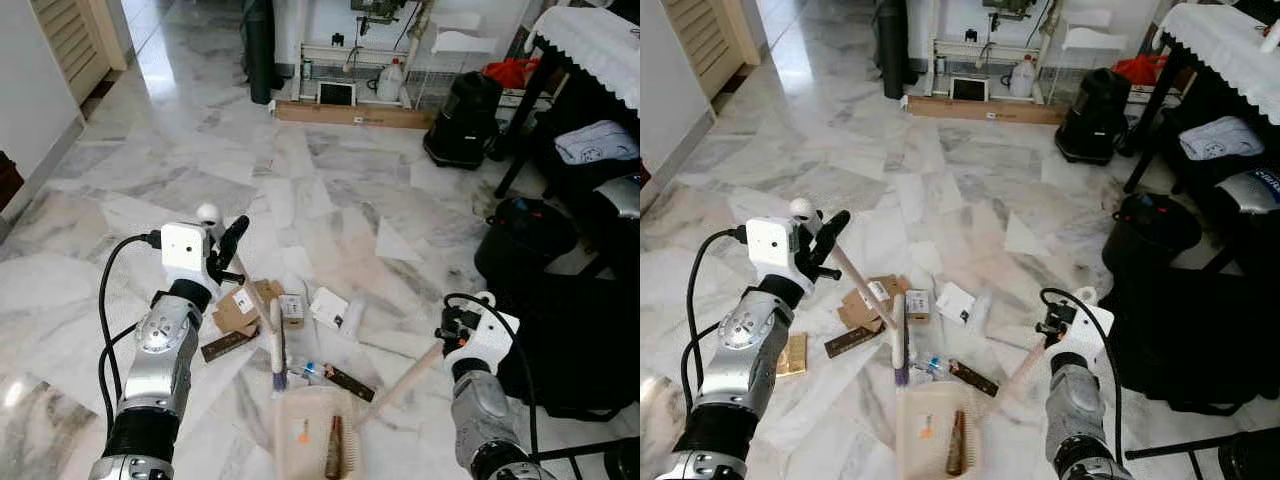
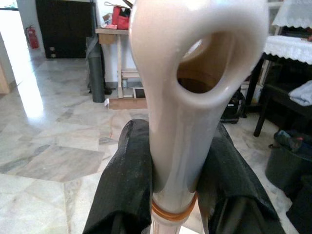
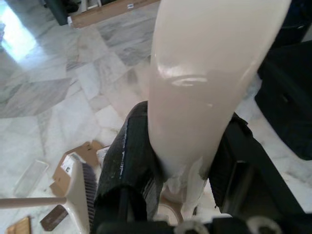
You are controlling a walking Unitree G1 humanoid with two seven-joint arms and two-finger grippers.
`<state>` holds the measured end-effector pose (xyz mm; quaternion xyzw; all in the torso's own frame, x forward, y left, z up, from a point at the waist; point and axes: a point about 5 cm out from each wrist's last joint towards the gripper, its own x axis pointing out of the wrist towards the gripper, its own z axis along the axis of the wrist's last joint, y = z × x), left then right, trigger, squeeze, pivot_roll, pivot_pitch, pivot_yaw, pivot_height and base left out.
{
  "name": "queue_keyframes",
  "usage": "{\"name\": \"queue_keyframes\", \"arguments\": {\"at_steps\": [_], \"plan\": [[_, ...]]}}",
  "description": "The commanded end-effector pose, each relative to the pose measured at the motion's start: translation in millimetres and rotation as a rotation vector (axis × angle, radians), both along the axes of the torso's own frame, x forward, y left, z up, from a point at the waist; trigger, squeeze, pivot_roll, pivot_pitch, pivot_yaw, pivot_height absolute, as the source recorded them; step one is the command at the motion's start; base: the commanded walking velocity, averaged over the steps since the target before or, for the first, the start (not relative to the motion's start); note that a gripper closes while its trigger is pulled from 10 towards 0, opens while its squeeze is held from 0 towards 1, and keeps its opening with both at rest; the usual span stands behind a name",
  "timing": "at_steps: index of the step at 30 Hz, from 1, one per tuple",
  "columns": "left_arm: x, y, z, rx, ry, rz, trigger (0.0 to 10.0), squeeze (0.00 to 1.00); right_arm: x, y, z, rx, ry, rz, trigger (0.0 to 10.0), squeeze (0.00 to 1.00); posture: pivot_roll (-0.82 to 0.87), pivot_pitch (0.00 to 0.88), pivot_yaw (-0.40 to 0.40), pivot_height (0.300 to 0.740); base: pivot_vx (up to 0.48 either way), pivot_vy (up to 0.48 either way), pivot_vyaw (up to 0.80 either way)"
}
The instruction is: Sweep floor
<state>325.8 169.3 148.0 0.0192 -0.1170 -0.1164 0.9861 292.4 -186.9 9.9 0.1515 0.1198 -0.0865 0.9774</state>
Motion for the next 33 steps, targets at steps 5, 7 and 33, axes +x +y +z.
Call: {"name": "queue_keyframes", "arguments": {"at_steps": [5,7,33], "plan": [[1.1,-4.5,6.5,0.057,-0.042,-0.048,10.0,0.0,-3.2,5.5,-3.7,0.06,0.002,0.011,10.0,0.0,-0.03,0.064,-0.047,0.74,0.0,0.0,0.0],[1.2,-4.4,7.1,0.075,-0.047,-0.051,10.0,0.0,-1.7,4.5,-1.0,0.056,-0.014,0.009,10.0,0.0,-0.03,0.064,-0.047,0.74,0.0,0.0,0.0],[0.3,-18.3,9.6,0.187,-0.071,-0.147,10.0,0.0,13.7,-21.0,53.6,-0.126,-0.248,-0.073,10.0,0.0,-0.04,0.0,-0.041,0.74,0.0,0.0,0.0]]}}
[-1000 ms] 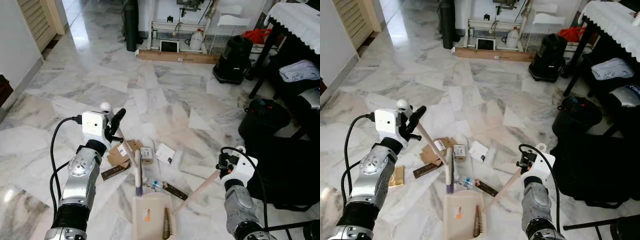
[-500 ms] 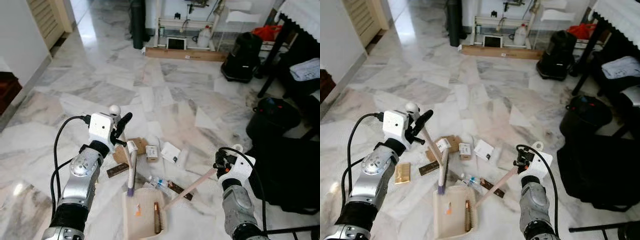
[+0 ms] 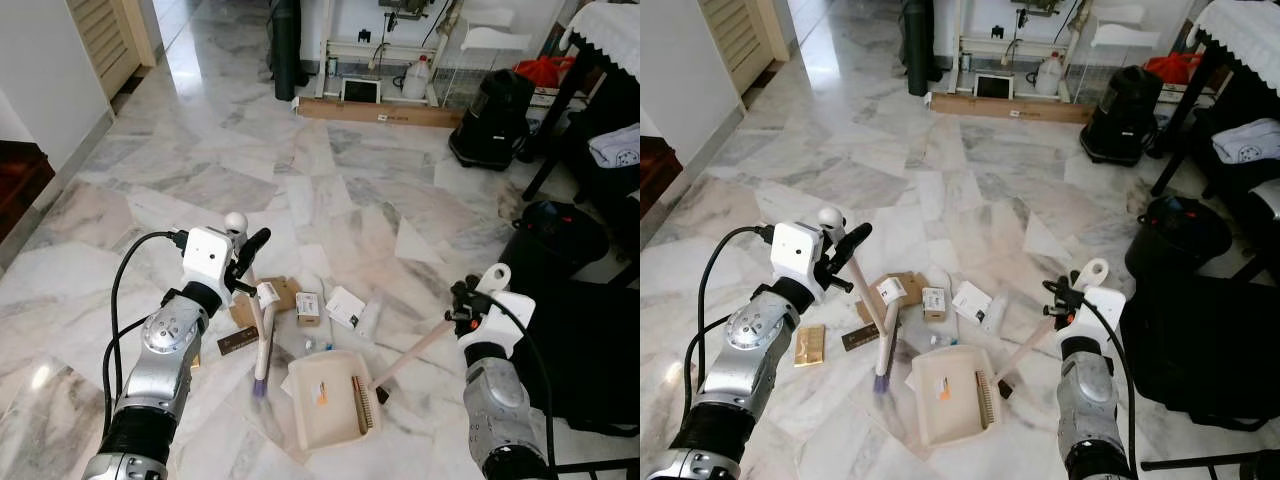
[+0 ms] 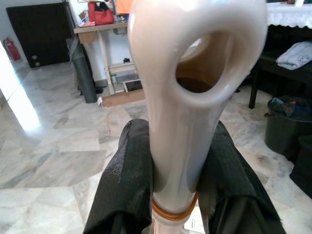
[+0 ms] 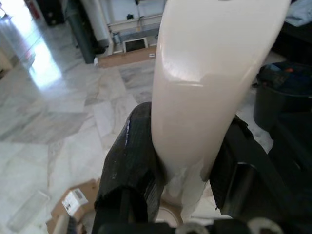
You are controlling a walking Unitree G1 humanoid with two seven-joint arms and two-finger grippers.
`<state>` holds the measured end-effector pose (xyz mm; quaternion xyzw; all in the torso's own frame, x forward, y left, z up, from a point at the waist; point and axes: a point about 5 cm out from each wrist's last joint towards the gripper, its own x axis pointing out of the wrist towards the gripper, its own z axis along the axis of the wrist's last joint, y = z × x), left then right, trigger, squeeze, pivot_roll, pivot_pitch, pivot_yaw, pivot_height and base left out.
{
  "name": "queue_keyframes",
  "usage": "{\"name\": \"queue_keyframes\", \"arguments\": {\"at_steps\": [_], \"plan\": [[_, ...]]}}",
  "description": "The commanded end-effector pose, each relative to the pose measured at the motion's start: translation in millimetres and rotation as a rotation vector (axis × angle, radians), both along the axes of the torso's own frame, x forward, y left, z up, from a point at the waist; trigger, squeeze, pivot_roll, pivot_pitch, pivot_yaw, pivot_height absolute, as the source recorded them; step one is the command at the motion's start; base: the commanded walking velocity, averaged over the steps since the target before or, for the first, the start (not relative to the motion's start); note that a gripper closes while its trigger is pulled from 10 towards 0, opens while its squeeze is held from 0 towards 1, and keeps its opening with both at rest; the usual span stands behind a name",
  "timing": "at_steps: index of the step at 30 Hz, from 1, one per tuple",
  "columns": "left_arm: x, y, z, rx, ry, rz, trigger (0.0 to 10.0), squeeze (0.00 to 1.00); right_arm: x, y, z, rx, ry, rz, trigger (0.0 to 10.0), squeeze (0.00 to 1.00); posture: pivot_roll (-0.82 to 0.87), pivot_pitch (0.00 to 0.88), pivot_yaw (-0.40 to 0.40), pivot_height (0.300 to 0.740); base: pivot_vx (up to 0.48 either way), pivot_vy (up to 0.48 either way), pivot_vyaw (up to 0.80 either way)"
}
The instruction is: Sweep floor
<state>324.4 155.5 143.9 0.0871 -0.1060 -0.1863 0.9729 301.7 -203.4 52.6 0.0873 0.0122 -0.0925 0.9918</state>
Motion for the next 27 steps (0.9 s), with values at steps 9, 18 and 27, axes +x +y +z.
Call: {"name": "queue_keyframes", "arguments": {"at_steps": [9,18,27], "plan": [[1.2,-1.2,13.0,0.044,-0.078,-0.014,10.0,0.0,6.8,-21.9,13.8,0.143,-0.048,-0.209,10.0,0.0,-0.03,0.0,-0.032,0.74,0.0,0.0,0.0],[-1.5,-0.6,5.6,0.022,-0.064,0.018,10.0,0.0,11.5,-18.3,22.4,0.17,-0.089,-0.23,10.0,0.0,-0.03,0.0,-0.026,0.74,0.0,0.0,0.0],[-1.3,3.9,-8.5,-0.163,-0.024,0.169,10.0,0.0,12.0,-6.7,24.6,0.151,-0.102,-0.199,10.0,0.0,-0.04,0.0,-0.034,0.74,0.0,0.0,0.0]]}}
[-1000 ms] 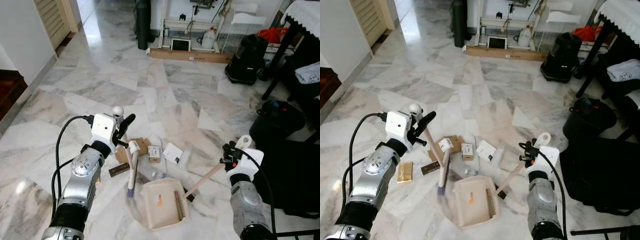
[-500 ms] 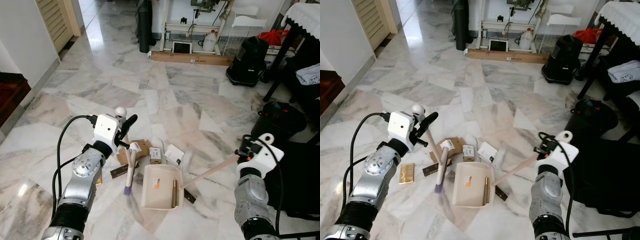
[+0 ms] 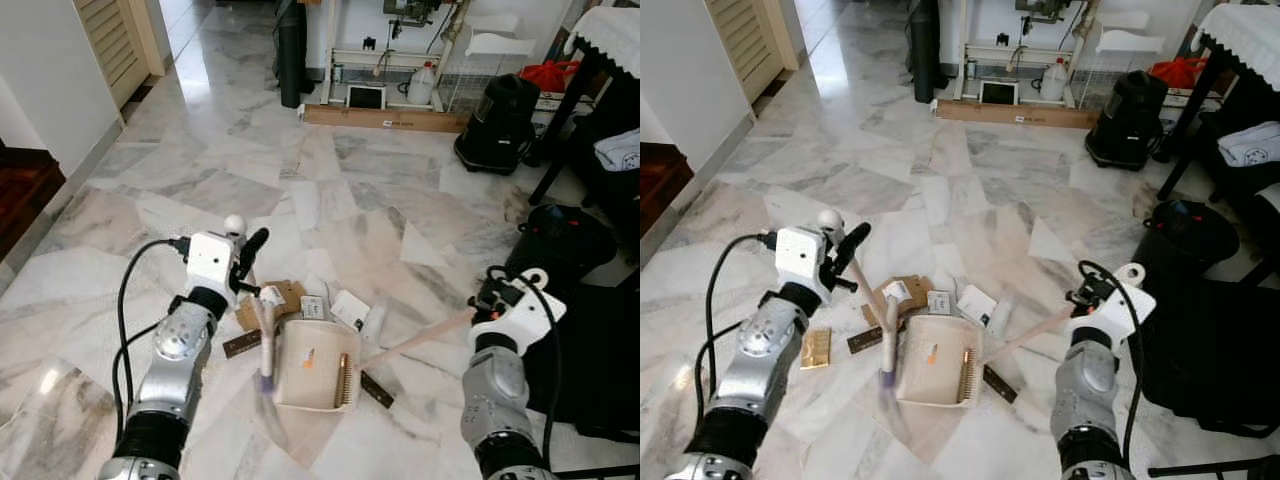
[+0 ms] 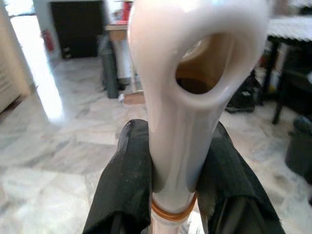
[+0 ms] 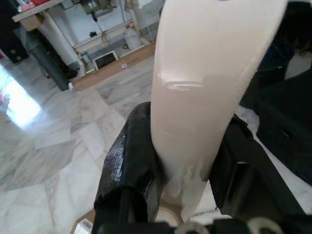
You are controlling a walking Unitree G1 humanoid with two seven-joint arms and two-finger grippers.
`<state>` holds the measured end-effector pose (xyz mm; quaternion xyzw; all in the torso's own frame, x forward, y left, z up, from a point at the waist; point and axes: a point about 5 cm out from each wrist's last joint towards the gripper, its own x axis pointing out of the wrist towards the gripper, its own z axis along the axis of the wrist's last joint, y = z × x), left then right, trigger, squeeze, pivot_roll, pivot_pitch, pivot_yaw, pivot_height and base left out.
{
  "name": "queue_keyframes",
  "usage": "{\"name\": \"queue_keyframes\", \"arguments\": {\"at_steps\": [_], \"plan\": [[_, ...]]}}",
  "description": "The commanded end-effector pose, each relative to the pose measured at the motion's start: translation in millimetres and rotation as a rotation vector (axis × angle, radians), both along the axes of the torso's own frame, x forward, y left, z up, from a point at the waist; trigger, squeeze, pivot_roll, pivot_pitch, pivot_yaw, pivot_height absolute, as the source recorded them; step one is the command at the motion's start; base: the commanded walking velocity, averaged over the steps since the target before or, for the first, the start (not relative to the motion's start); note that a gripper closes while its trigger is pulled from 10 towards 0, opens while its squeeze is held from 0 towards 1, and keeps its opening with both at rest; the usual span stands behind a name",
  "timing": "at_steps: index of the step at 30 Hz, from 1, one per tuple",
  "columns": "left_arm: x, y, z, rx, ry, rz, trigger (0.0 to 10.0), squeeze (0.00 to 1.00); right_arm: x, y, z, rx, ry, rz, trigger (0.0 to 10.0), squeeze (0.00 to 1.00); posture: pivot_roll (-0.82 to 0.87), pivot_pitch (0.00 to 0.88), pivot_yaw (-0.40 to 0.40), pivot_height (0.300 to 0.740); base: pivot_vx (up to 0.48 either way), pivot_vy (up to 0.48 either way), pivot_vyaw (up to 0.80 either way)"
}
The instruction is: Sweep floor
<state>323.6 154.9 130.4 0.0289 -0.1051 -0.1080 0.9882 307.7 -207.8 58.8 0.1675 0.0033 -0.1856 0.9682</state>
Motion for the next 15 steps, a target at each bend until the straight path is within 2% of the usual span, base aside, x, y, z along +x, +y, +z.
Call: {"name": "queue_keyframes", "arguments": {"at_steps": [1,6,11,15], "plan": [[-0.6,3.1,3.3,-0.033,-0.033,0.027,10.0,0.0,6.5,-1.7,21.8,-0.03,-0.095,-0.007,10.0,0.0,-0.04,0.0,-0.035,0.74,0.0,0.0,0.0],[-0.6,1.7,1.2,-0.027,-0.027,0.023,10.0,0.0,9.2,-0.4,32.0,-0.097,-0.123,0.024,10.0,0.0,-0.05,0.0,-0.045,0.74,0.0,0.0,0.0],[-2.1,2.6,-1.2,-0.013,-0.026,0.033,10.0,0.0,9.4,-6.4,36.0,-0.1,-0.131,-0.001,10.0,0.0,-0.05,0.0,-0.05,0.74,0.0,0.0,0.0],[-2.7,1.3,-1.1,0.0,-0.033,0.03,10.0,0.0,8.8,-7.6,42.3,-0.158,-0.144,0.005,10.0,0.0,-0.05,0.0,-0.045,0.74,0.0,0.0,0.0]]}}
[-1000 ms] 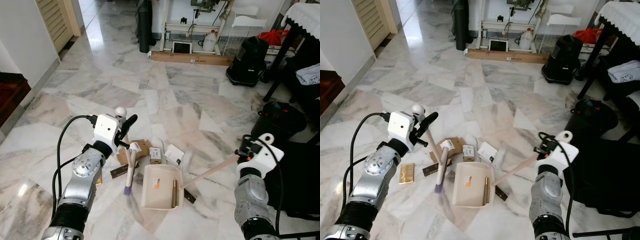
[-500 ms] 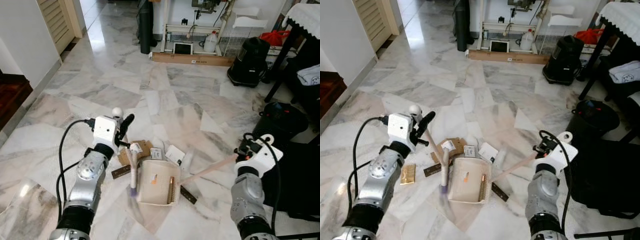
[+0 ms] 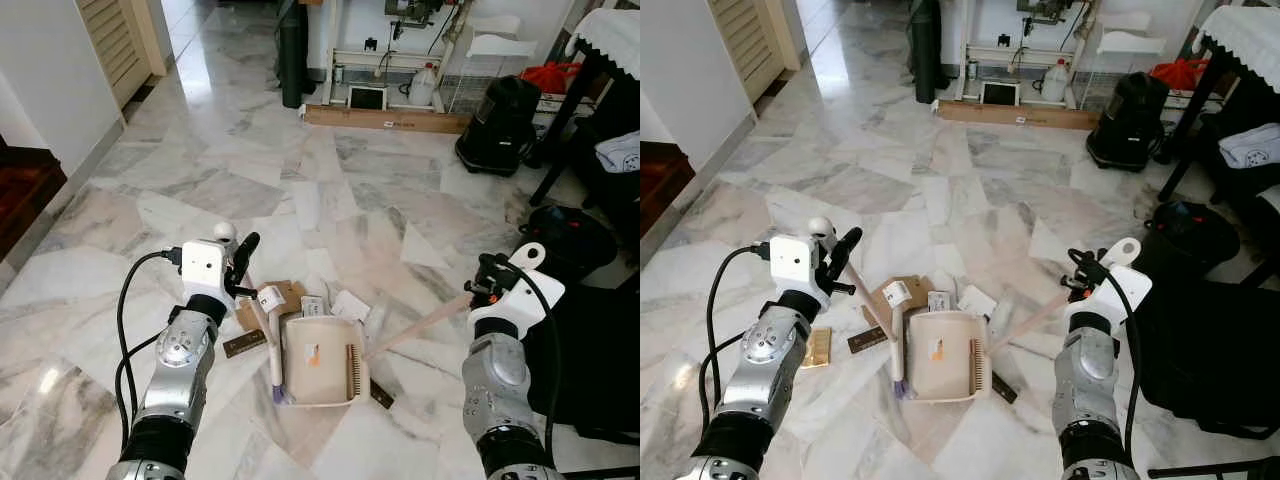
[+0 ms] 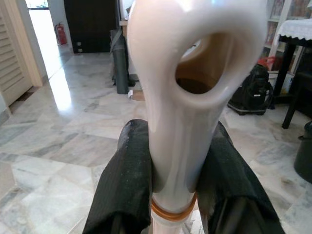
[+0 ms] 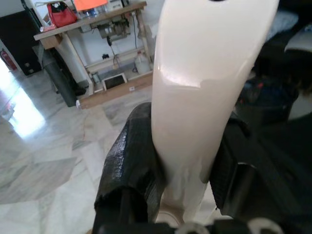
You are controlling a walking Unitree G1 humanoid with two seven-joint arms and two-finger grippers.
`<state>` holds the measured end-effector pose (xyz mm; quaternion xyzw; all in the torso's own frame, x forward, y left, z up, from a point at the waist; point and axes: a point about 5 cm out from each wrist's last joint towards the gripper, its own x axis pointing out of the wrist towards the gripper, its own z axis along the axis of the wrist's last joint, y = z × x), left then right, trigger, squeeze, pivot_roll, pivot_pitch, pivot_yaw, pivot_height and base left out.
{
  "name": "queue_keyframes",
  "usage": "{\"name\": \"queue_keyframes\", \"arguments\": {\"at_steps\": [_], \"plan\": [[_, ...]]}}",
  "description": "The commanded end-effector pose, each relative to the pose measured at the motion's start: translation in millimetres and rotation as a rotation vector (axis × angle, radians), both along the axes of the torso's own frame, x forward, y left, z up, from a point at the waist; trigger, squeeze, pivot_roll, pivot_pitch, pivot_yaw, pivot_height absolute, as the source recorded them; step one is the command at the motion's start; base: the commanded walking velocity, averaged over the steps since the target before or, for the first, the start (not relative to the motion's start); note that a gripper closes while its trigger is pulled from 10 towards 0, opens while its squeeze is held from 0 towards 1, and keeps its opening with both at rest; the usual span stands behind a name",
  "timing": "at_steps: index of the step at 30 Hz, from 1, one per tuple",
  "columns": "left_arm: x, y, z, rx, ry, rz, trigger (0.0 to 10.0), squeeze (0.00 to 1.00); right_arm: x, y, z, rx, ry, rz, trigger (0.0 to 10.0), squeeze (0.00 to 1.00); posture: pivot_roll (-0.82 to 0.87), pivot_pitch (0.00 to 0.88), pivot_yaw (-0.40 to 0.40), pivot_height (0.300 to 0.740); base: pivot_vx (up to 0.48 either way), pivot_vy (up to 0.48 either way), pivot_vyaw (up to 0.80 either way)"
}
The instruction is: Sweep floor
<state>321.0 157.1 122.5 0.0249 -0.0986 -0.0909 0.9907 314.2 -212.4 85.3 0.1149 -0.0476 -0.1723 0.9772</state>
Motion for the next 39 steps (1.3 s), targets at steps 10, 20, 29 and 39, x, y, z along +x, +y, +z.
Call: {"name": "queue_keyframes", "arguments": {"at_steps": [10,20,29,39], "plan": [[-1.5,5.7,12.7,0.026,-0.065,-0.001,10.0,0.0,-13.4,6.1,37.0,-0.181,-0.126,0.032,10.0,0.0,-0.05,0.0,-0.021,0.74,0.0,0.0,0.0],[5.1,-2.6,18.9,0.016,-0.078,-0.022,10.0,0.0,-6.5,19.1,69.9,-0.23,-0.219,0.076,10.0,0.0,-0.08,0.0,-0.01,0.74,0.0,0.0,0.0],[5.6,-6.7,24.9,0.006,-0.082,-0.049,10.0,0.0,-3.5,40.3,90.4,-0.219,-0.264,0.133,10.0,0.0,-0.07,0.0,-0.01,0.74,0.0,0.0,0.0],[4.0,-3.0,26.7,0.015,-0.099,-0.027,10.0,0.0,-6.6,40.2,89.5,-0.222,-0.248,0.131,10.0,0.0,-0.06,0.0,-0.007,0.74,0.0,0.0,0.0]]}}
